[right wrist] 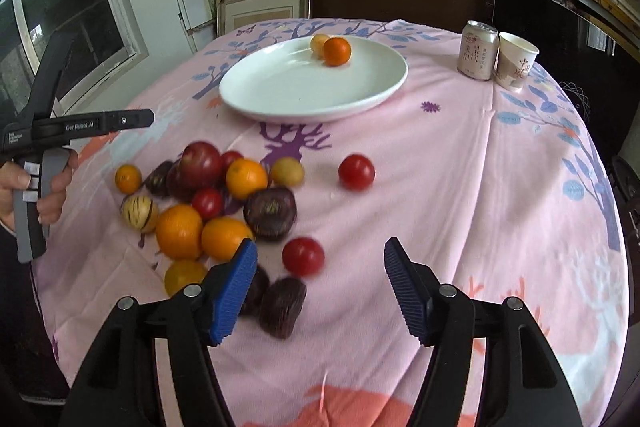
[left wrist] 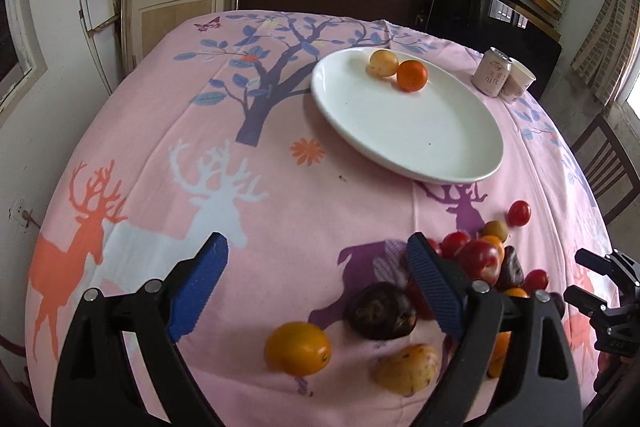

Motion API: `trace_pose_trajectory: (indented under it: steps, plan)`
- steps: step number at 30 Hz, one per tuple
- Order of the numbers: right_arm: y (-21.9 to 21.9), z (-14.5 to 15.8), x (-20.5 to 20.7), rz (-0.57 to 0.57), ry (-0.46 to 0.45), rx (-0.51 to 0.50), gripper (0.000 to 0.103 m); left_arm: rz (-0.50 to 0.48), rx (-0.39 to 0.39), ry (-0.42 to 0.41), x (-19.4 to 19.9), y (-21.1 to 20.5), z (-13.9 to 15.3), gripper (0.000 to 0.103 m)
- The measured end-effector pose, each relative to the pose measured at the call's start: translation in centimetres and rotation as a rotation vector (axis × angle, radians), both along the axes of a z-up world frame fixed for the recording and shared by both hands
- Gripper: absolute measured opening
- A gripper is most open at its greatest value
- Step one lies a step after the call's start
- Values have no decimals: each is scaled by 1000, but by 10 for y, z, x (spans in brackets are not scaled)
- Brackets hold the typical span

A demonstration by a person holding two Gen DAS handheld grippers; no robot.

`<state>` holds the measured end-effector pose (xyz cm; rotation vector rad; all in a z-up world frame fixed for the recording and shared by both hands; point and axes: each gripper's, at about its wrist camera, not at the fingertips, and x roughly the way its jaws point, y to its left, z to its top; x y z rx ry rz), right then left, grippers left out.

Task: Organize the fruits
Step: 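Grasp a dark purple fruit with the right gripper while the left grasps a yellow-orange tomato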

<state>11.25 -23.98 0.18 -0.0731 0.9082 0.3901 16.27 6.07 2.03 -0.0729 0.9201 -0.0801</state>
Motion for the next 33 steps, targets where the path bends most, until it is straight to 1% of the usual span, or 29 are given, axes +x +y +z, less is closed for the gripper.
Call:
trace_pose_trajectory:
  steps: [3, 5, 6, 7, 8, 10, 12, 16, 18, 20, 21, 22, 23, 24, 25, 26, 27, 28, 29, 31, 33]
  plan:
    - [4, -11, -12, 15, 28, 8, 66, 12, 8, 4, -16, 9, -5, 89]
    - [10, -18, -14, 22, 45, 1, 52, 19, 4, 8, -25, 15, -9, 89]
    - [11, -22, -11, 22, 64, 8, 42, 21, 1, 12, -28, 16, -11, 89]
    - [10, -26, -8, 14, 79, 27, 37, 23, -3, 15, -32, 18, -12, 89]
    - [8, -27, -5, 2, 84, 61, 37, 24, -7, 18, -35, 19, -14, 89]
    - [4, -30, -1, -7, 105, 125, 30, 22, -7, 28, -40, 21, -19, 89]
    - [0, -31, 0, -24, 113, 157, 29, 22, -1, 43, -44, 22, -25, 89]
    - [-4, -27, -7, -38, 92, 160, 29, -2, 7, 68, -52, 20, -36, 89]
    - [-7, -24, -10, -38, 84, 161, 29, -31, 37, 77, -52, 14, -41, 89]
    - [-8, -21, -13, -37, 72, 151, 29, -47, 71, 67, -51, 9, -45, 89]
    - [-9, -20, -14, -37, 68, 148, 28, -47, 81, 61, -50, 7, -46, 86]
    - [-9, -20, -16, -37, 66, 147, 28, -49, 81, 55, -48, 5, -46, 80]
    - [-9, -19, -17, -36, 63, 149, 27, -60, 71, 60, -45, 4, -48, 60]
    - [-10, -18, -18, -35, 58, 154, 27, -80, 56, 86, -41, 2, -52, 38]
    - [-11, -16, -19, -33, 53, 158, 27, -84, 55, 99, -39, 1, -53, 37]
    - [-11, -14, -20, -32, 45, 161, 26, -79, 66, 84, -39, 0, -52, 37]
    - [-12, -12, -20, -31, 36, 163, 24, -86, 83, 86, -40, -2, -52, 37]
    - [-12, -9, -20, -28, 26, 160, 17, -98, 100, 82, -42, -5, -52, 37]
    - [-12, -8, -19, -23, 24, 156, 15, -113, 106, 78, -44, -8, -51, 37]
    - [-12, -8, -17, -19, 33, 149, 15, -144, 98, 73, -47, -13, -48, 37]
    - [-10, -7, -19, -5, 26, 137, 20, -152, 105, 65, -47, -15, -45, 37]
